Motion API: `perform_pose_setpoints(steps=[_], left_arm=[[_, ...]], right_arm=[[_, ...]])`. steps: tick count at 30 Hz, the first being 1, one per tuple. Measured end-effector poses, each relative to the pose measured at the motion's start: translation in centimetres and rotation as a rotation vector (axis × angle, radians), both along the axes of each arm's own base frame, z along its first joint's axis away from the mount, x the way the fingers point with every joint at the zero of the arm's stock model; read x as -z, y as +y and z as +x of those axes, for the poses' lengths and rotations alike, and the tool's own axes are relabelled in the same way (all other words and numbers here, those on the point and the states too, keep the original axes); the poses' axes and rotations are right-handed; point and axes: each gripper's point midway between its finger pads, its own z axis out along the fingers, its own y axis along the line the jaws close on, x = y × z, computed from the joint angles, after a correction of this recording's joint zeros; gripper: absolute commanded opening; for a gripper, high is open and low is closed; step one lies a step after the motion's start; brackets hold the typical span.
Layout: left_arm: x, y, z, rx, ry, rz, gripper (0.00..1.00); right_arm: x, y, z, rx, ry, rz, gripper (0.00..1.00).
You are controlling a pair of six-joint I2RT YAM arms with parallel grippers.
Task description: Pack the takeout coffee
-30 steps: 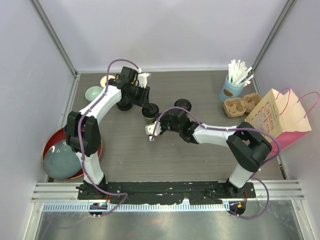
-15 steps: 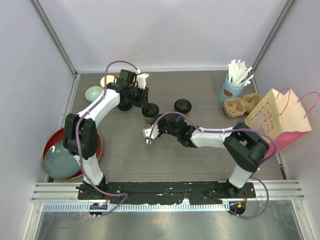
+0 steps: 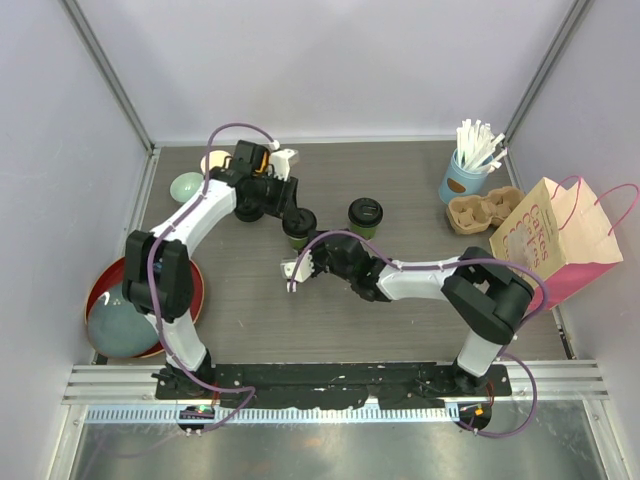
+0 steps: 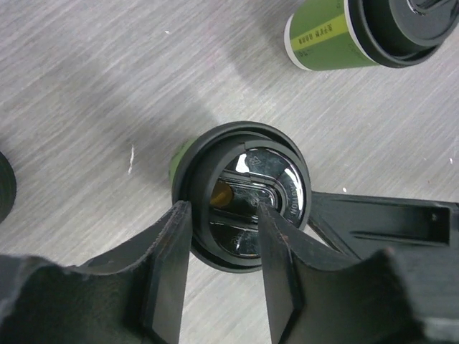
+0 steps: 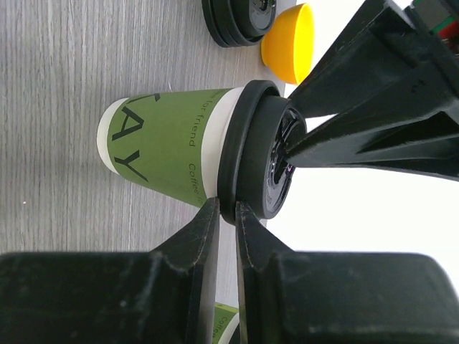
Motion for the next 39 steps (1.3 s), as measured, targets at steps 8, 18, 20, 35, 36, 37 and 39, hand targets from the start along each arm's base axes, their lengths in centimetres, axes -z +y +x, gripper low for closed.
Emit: perform_pose_setpoints(steps=[8, 18, 20, 35, 36, 37, 39], left_arm=[[-2.3, -0.1, -0.4, 0.006, 0.051, 0.000, 0.50], [-1.2, 0.3, -1.2, 0.003, 0.114, 0.022, 0.52], [-0.4, 0.4, -1.1, 0.004, 0.128, 0.031, 0.52], [1.0, 1.3, 2.6, -0.041, 0.077, 0.113, 0.57], [1.4, 1.3, 3.0, -0.047, 0.076, 0.118, 0.57], [1.7, 1.3, 3.2, -0.053, 0.080, 0.120, 0.57], [2.7, 1.3, 3.6, -0.071, 0.100, 0.128, 0.56]], right_arm=[[2.0, -0.7, -1.1, 0.011, 0.104, -0.032, 0.01], [6.6, -2.8, -3.7, 0.013, 0.272, -0.164, 0.01], [6.0, -2.4, -3.5, 0.012, 0.270, -0.149, 0.03], [-7.2, 0.6, -5.6, 0.141, 0.578, 0.520, 0.59], [-8.0, 0.4, -5.5, 0.185, 0.614, 0.592, 0.59], [-8.4, 0.2, -5.5, 0.222, 0.641, 0.643, 0.60], [-8.5, -0.3, -5.1, 0.340, 0.726, 0.763, 0.60]])
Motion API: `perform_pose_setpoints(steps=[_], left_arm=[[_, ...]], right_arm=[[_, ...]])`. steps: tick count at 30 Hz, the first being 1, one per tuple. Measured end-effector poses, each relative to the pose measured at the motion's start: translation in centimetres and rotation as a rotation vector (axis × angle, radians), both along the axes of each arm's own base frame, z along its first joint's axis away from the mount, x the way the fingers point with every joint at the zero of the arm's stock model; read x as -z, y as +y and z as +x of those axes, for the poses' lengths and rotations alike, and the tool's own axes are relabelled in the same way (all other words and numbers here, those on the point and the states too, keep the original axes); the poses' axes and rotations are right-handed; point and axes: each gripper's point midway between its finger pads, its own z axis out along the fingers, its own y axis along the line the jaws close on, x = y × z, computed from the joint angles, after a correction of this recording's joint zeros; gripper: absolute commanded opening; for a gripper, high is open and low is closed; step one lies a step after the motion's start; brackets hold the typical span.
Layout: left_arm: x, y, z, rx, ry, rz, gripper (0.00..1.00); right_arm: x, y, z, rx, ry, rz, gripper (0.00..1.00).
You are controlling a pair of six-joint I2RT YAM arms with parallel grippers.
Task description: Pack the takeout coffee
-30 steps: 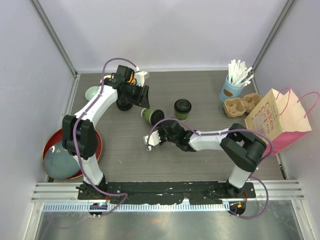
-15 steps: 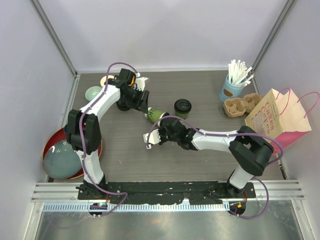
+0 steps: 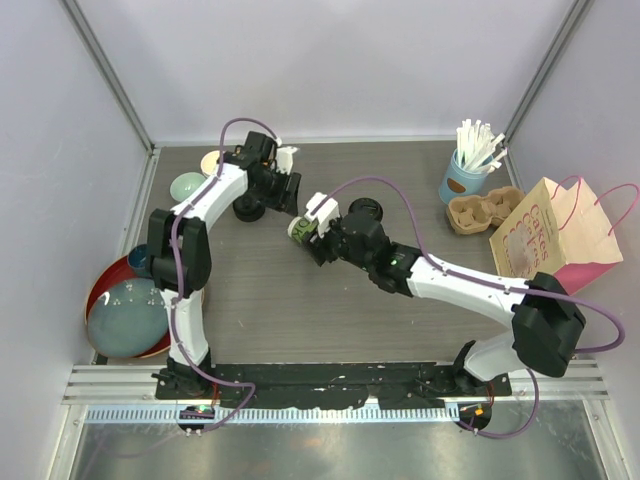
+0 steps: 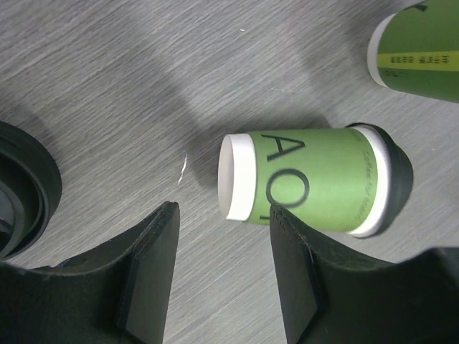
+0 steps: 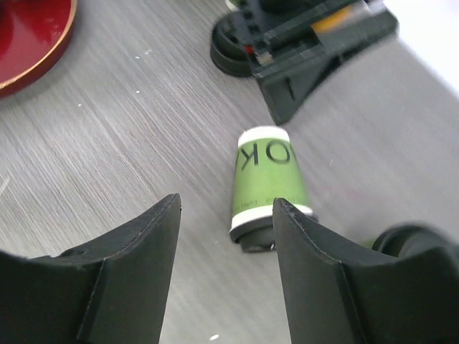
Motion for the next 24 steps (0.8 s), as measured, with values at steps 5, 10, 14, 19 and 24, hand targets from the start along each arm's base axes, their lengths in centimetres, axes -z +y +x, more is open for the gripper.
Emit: perform_pose_setpoints(steps=[5, 10, 14, 19, 24], left_arm=[[1.6, 0.1, 0.1, -0.032, 0.043, 0.010, 0.56], [2.5, 0.1, -0.3, -0.055, 0.064, 0.007, 0.55], [3.3, 0.0, -0.8, -0.064, 0.090, -0.003, 0.53], [3.3, -0.1, -0.5, -0.067, 0.076, -0.011, 0.51], [3.4, -0.2, -0.5, -0.067, 0.070, -0.016, 0.50]], right_arm=[[3.5, -1.2, 1.0, 0.248, 0.241, 0.100, 0.68], [7.3, -2.0, 1.4, 0.408, 0.382, 0.124, 0.70], [8.4, -2.6, 2.0, 0.460, 0.446, 0.155, 0.56], [8.1, -3.7, 3.9, 0.507, 0.513, 0.271, 0.52], [8.3, -4.8, 4.9, 0.594, 0.581, 0.372, 0.53]])
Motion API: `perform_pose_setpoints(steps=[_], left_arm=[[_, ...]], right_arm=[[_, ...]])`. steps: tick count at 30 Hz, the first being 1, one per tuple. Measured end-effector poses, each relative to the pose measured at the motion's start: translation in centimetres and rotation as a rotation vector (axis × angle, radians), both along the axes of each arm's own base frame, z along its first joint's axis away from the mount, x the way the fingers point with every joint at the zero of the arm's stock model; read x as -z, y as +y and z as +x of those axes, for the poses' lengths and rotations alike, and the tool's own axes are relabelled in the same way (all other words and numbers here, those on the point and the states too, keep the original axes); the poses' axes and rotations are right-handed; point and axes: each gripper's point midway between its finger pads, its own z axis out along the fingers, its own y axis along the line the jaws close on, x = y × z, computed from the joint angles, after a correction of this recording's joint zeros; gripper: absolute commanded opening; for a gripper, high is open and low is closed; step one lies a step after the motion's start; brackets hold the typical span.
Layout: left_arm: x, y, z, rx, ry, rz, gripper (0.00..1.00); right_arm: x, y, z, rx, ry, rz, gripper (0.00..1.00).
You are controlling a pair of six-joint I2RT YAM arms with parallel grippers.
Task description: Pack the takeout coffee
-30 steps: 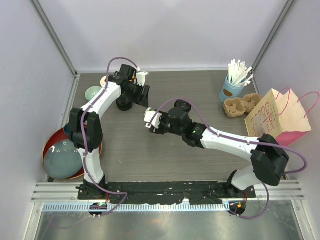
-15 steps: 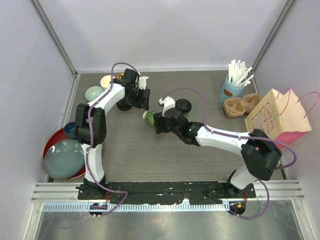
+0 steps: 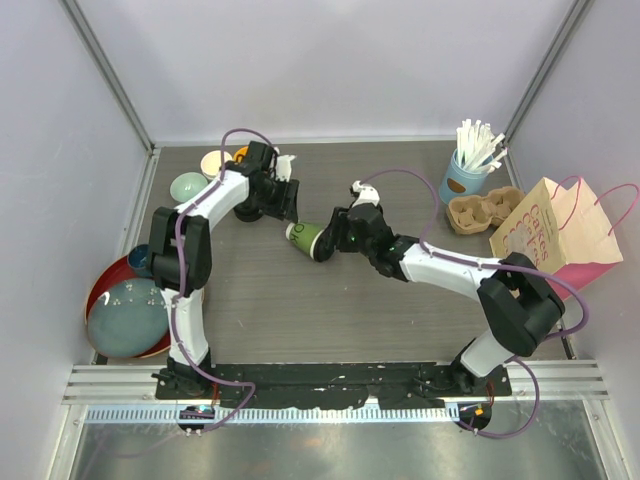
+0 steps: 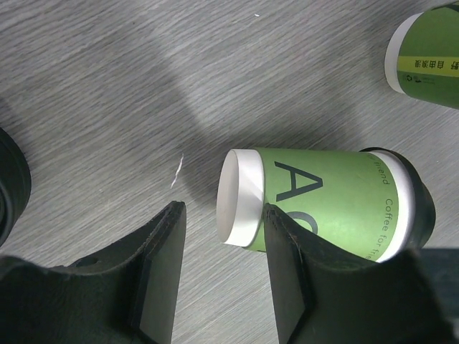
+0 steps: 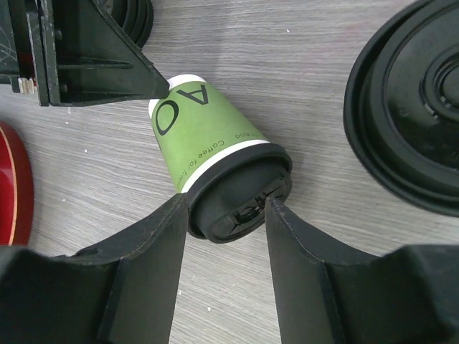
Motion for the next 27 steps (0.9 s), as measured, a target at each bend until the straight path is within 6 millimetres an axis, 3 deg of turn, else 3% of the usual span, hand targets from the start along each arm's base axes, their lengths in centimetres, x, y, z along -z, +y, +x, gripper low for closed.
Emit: perform_pose_setpoints(steps=[10, 15, 27], left_arm=[[-0.1, 0.2, -0.9, 0.004, 0.002, 0.001, 0.49], [-0.1, 0.2, -1.1, 0.004, 0.000, 0.000, 0.49], [-0.1, 0.0, -1.3, 0.010, -0.003, -0.001, 0.49]], right_arm=[[0.4, 0.5, -0.2, 0.096, 0.054, 0.172, 0.47], [2.1, -0.2, -0.9, 0.137, 0.097, 0.189, 0.46], [2.3, 0.3, -1.5, 0.150, 0.135, 0.271, 0.42]])
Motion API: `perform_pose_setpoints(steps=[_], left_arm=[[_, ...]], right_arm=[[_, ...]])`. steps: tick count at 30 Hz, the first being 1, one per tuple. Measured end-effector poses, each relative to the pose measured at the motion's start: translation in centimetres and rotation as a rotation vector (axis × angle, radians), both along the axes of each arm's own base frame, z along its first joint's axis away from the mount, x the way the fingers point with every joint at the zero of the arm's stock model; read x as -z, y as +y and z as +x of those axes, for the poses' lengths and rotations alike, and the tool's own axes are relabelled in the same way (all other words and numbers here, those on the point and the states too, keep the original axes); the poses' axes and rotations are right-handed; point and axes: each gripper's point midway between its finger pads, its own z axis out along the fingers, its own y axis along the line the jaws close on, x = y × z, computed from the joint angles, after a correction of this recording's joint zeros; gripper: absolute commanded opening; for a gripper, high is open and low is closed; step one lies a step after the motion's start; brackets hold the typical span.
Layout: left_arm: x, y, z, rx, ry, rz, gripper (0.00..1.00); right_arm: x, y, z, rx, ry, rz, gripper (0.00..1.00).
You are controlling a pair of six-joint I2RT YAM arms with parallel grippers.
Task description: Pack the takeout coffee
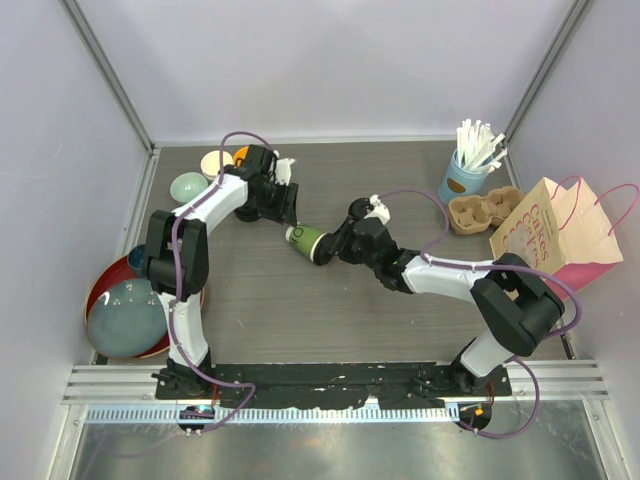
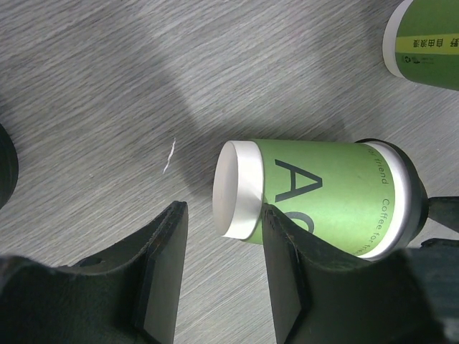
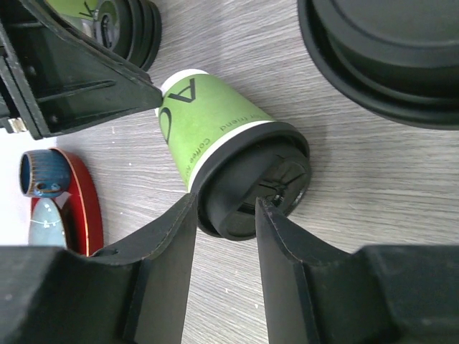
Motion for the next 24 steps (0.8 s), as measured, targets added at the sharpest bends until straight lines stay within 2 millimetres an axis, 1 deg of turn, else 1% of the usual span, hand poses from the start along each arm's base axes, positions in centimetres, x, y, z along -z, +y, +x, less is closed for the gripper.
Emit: perform_pose_setpoints(steps=[4, 6, 10, 15, 18, 19, 21, 22, 24], left_arm=[[0.0, 0.0, -0.1, 0.003, 0.000, 0.001, 0.48], [0.0, 0.0, -0.1, 0.003, -0.002, 0.002, 0.48], [-0.1, 0.1, -0.1, 0.002, -0.007, 0.004, 0.47], [0.0, 0.2, -0.4, 0.002, -0.003, 0.005, 0.45], [0.0, 0.2, -0.6, 0.003, -0.001, 0.005, 0.45], [0.0, 0.3, -0.7, 0.003, -0.001, 0.006, 0.45], [-0.1, 0.4, -0.9, 0.002, 0.001, 0.007, 0.45], [-0.1, 0.4, -0.9, 0.002, 0.001, 0.007, 0.45], [-0.2, 0.5, -1.1, 0.005, 0.003, 0.009, 0.48]], right_arm=[[-0.2, 0.7, 0.1, -0.008, 0.002, 0.044, 0.36], [0.0, 0.9, 0.1, -0.008, 0.012, 0.053, 0.35], [0.5, 1.2, 0.2, -0.009, 0.032, 0.082, 0.28], [0.5, 1.1, 0.4, 0.004, 0.043, 0.124, 0.26], [0.3, 1.2, 0.8, 0.013, 0.041, 0.152, 0.18], [0.3, 1.2, 0.8, 0.014, 0.041, 0.157, 0.13], [0.1, 1.3, 0.9, 0.013, 0.038, 0.170, 0.08], [0.0, 1.4, 0.9, 0.011, 0.037, 0.175, 0.04], [-0.2, 1.5, 1.0, 0.009, 0.031, 0.179, 0.01]])
